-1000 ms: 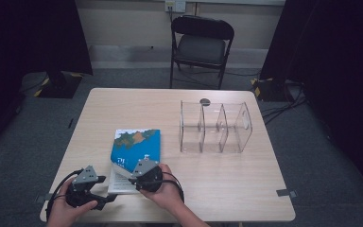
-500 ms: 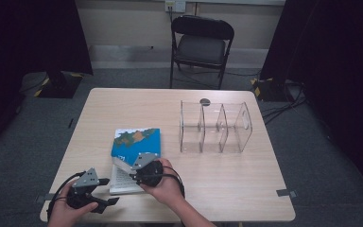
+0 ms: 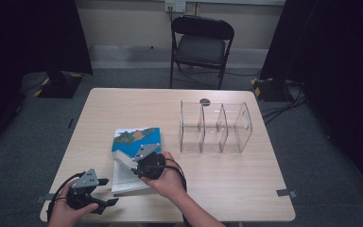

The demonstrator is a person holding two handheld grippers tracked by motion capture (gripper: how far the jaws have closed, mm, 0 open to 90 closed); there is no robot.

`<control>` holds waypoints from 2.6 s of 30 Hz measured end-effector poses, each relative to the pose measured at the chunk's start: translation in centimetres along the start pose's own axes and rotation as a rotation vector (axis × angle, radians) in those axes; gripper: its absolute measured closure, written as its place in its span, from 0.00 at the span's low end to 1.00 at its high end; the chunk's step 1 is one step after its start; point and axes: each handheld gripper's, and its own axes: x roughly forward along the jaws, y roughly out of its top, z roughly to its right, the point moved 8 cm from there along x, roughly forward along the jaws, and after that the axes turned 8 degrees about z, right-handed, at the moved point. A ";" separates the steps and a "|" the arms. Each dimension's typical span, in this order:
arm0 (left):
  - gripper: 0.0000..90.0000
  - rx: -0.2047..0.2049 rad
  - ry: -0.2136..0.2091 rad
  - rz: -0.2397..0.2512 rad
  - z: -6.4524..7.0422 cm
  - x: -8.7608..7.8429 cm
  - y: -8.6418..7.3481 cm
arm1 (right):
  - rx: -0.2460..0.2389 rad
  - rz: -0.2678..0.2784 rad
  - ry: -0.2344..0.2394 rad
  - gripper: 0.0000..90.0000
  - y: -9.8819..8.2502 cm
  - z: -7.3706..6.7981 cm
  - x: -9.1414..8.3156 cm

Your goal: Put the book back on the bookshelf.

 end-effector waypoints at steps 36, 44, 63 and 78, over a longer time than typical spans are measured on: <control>0.19 -0.011 0.145 0.028 -1.7 3.4 -0.9 | 0.092 -0.039 -0.021 0.83 3.0 1.4 -1.4; 0.28 -0.013 0.166 0.027 -2.6 3.0 -0.9 | 0.098 -0.041 -0.017 0.83 3.0 0.9 -2.0; 0.29 -0.092 0.150 0.068 -2.7 3.3 -0.1 | 0.035 -0.060 -0.004 0.82 0.4 -0.5 -1.1; 0.25 -0.073 0.167 0.057 -2.8 3.5 0.3 | 0.012 -0.064 -0.002 0.79 -2.6 -1.8 0.6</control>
